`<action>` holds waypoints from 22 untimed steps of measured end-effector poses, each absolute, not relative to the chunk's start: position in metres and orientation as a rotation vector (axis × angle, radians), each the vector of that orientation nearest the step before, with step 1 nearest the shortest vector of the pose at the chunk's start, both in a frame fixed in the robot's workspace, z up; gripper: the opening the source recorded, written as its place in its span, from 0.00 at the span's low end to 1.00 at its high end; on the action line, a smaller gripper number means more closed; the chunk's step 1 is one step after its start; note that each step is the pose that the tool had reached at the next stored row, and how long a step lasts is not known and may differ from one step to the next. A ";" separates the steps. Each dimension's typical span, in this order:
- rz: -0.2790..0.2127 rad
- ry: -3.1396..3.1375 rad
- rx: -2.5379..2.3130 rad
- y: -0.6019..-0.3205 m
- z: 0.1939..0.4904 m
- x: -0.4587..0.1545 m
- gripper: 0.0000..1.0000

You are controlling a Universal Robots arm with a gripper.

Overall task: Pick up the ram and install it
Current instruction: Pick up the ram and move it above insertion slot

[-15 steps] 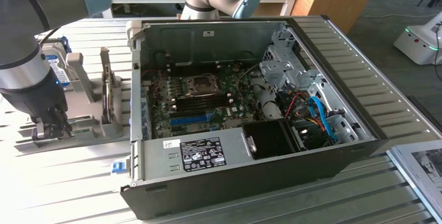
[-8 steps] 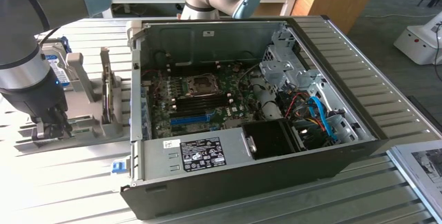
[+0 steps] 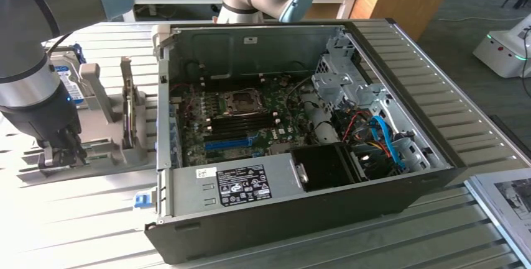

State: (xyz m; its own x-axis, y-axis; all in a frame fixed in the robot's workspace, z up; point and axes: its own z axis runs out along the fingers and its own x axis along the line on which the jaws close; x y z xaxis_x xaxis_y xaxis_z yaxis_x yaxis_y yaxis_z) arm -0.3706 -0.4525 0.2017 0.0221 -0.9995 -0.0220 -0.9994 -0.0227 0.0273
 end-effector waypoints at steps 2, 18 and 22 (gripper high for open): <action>-0.055 -2.193 2.243 -0.452 0.202 -0.371 0.13; -0.055 -2.193 2.243 -0.452 0.204 -0.370 0.12; -0.055 -2.193 2.243 -0.452 0.205 -0.370 0.12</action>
